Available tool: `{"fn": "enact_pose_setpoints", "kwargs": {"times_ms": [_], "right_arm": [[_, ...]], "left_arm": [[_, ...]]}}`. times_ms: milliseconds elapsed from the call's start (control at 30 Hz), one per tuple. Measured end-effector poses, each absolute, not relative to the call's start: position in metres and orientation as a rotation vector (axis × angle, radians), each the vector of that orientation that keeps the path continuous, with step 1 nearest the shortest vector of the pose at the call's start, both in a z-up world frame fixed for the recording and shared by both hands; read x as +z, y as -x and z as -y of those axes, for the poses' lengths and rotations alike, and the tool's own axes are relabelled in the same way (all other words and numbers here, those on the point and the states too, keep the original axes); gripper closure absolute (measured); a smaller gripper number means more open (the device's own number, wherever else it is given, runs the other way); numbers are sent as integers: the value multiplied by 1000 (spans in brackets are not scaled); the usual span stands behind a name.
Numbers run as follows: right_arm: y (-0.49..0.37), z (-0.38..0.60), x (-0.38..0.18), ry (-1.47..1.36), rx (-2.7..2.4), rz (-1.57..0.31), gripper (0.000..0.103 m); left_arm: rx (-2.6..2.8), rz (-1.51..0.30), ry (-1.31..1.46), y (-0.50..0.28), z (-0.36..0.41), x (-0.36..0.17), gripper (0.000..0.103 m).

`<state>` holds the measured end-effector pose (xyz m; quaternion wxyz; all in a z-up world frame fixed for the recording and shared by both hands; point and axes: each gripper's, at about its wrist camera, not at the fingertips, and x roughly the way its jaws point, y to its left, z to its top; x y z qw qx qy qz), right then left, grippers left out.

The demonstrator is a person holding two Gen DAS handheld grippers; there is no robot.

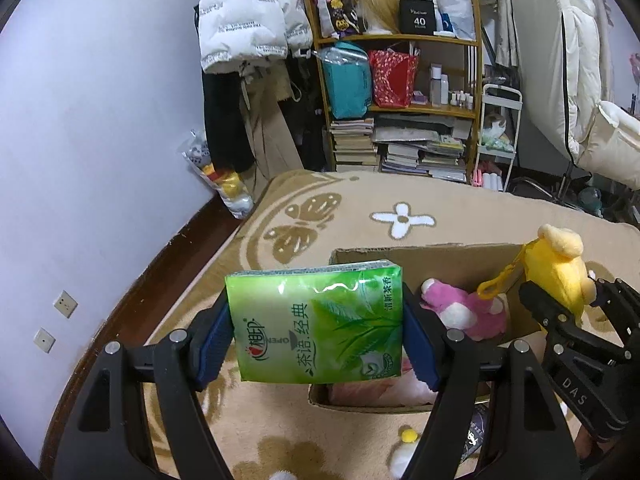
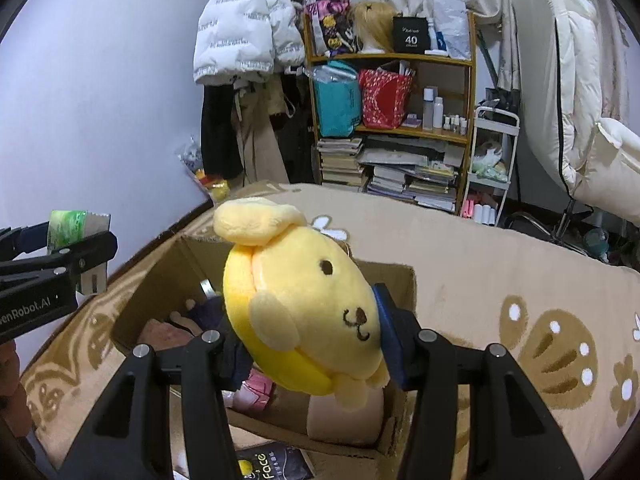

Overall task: Organize soft objects
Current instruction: 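Lift the green packet and yellow dog plush and carry both over the box, then open both tools to drop the packet and dog plush into the box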

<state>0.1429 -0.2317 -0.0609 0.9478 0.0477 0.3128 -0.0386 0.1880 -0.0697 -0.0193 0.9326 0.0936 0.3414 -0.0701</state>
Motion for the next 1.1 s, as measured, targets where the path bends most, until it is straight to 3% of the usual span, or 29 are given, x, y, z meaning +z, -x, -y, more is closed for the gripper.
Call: {"fn": "enact_pose_setpoints", "kwargs": {"times_ms": [633,733,967,1100], "right_arm": [[-149,250,-87,-135,-111,-723,43],[-147,253,-86,-155,-114,-726,37],[-140,253,-78,-187,-98,-717,12],[-134,252,-72,-190,-101,-710,8]], "left_arm": [[-253,-798,-190,-205,89,-53,27],[-252,-808,-195,-203,90,-56,12],[-236,-775,-217,-197,90,-50,2],[-223,-770,-217,-193,86,-46,2]]}}
